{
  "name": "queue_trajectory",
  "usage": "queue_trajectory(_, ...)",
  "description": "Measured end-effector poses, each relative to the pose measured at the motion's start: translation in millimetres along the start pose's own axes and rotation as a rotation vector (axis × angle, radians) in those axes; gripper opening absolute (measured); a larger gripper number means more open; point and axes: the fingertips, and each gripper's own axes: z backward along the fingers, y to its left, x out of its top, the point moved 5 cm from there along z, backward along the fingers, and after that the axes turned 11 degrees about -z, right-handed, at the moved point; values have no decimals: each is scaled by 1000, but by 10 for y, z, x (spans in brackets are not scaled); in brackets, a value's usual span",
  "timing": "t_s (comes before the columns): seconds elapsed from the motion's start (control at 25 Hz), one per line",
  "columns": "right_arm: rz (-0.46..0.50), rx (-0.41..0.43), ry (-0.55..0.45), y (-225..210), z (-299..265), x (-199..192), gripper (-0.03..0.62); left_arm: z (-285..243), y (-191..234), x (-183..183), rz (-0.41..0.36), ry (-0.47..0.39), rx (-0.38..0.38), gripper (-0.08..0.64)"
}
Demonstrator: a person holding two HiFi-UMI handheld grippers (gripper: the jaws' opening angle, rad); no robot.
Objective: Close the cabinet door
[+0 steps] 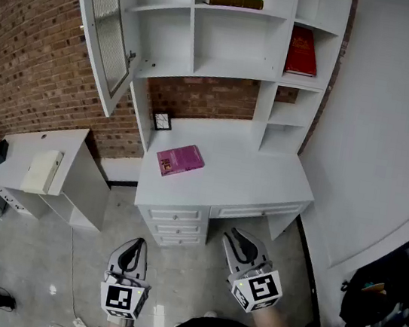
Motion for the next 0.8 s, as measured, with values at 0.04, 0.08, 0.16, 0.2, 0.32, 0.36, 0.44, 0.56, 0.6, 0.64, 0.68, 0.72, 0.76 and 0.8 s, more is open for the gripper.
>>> queue_trajectory(0.04, -3, 1, 1, -36, -27, 6, 69, -45, 0, 0, -2, 3, 1, 9)
queue_trajectory(0.08, -6, 3, 2, -70, -52, 13, 69, -89, -1, 1, -4, 6, 2, 9)
queue_trajectory(0.16, -5, 9, 0, -123, -87, 32, 69, -168, -12, 6, -4, 7, 3, 9)
queue_trajectory(0.2, -2, 11, 0, -148, -98, 40, 69, -206, -23, 9, -3, 8, 2, 9)
queue_trajectory(0.32, -4, 17, 8, -250, -119, 36, 69, -317, -75, 16, -4, 12, 2, 9)
queue_trajectory(0.36, -10, 18, 8, -296, -120, 36, 69, -348, -97, 18, -5, 13, 4, 9)
queue_trajectory(0.44, -27, 15, -3, -399, -114, 57, 71, -411, -146, 22, -8, 17, 7, 9)
queue_trajectory(0.56, -56, 27, -19, -552, -123, 85, 71, -514, -211, 16, -16, 31, 15, 9)
queue_trajectory(0.6, -61, 36, -18, -590, -136, 89, 72, -546, -225, 18, -15, 36, 21, 9)
queue_trajectory(0.64, -62, 45, -16, -622, -153, 89, 72, -577, -237, 23, -12, 44, 27, 9)
queue_trajectory(0.68, -62, 53, -15, -650, -175, 87, 75, -607, -248, 28, -6, 55, 33, 9)
queue_trajectory(0.72, -64, 58, -14, -675, -199, 82, 77, -637, -255, 29, -2, 65, 39, 9)
queue_trajectory(0.76, -68, 62, -13, -697, -226, 78, 78, -663, -254, 25, -4, 70, 45, 9)
queue_trajectory(0.8, -73, 65, -13, -712, -255, 76, 80, -682, -246, 20, -7, 74, 50, 9)
